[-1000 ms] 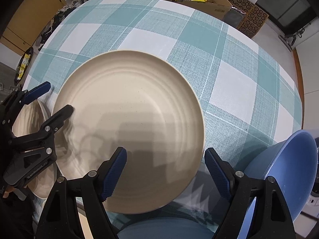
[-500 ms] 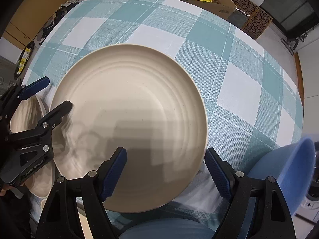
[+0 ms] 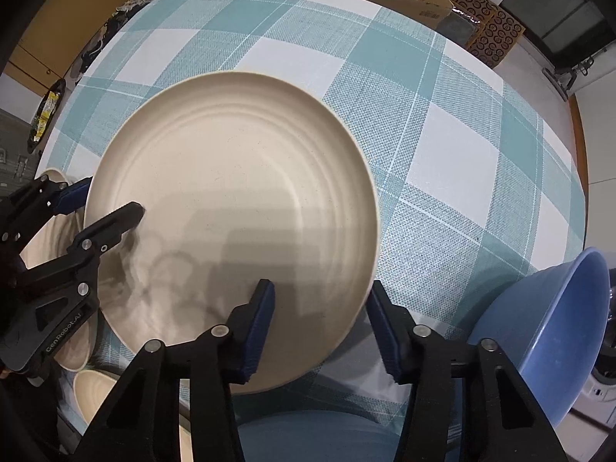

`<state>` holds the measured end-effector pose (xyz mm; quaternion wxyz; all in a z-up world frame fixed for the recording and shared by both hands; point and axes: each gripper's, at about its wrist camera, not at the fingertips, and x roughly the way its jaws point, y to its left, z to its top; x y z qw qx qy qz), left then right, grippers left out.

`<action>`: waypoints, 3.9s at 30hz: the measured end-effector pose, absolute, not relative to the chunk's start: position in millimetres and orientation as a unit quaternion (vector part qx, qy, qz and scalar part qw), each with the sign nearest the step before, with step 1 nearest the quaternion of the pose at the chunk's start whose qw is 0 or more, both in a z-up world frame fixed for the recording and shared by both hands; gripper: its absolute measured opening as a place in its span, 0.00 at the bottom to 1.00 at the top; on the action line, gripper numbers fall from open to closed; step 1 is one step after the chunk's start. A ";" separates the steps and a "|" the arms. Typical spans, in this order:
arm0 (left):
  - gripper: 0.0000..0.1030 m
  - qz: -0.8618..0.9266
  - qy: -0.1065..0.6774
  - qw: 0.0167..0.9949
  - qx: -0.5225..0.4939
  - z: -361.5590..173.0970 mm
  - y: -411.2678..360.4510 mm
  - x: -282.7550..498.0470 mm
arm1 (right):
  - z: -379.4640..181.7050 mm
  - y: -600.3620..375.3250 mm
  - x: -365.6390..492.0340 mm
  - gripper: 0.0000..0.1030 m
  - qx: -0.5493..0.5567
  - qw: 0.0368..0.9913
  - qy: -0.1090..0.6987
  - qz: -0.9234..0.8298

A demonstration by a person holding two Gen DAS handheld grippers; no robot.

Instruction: Organize plates and bowls

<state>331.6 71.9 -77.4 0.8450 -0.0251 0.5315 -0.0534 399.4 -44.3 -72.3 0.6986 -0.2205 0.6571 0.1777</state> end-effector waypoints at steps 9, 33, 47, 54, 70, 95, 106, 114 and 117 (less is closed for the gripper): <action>0.28 -0.042 0.526 0.849 -0.030 -73.7 73.6 330.1 | -69.3 -39.7 400.6 0.30 -0.220 0.720 0.636 0.168; 0.27 -0.026 0.484 0.874 -0.043 -37.7 78.7 314.7 | -24.2 -55.8 381.8 0.24 -0.201 0.767 0.583 0.174; 0.27 -0.004 0.440 0.897 -0.050 1.9 91.4 274.1 | 19.1 -41.4 344.9 0.24 -0.205 0.790 0.544 0.195; 0.27 0.002 0.419 0.907 -0.047 19.8 90.8 249.6 | 40.7 -40.8 318.2 0.24 -0.205 0.801 0.525 0.205; 0.27 0.002 0.391 0.920 -0.032 46.1 77.7 193.1 | 71.3 -53.2 252.0 0.24 -0.206 0.819 0.496 0.204; 0.27 -0.025 0.389 0.921 -0.022 43.8 52.2 125.5 | 78.4 -85.8 170.4 0.24 -0.206 0.812 0.497 0.225; 0.27 -0.030 0.401 0.916 -0.020 31.8 46.1 107.5 | 65.8 -93.7 151.2 0.24 -0.206 0.806 0.504 0.231; 0.27 -0.033 0.409 0.912 -0.018 20.9 44.3 92.7 | 58.0 -95.7 135.0 0.24 -0.206 0.804 0.506 0.235; 0.27 -0.034 0.411 0.911 -0.021 18.0 46.2 86.1 | 54.3 -95.8 129.7 0.24 -0.205 0.802 0.507 0.239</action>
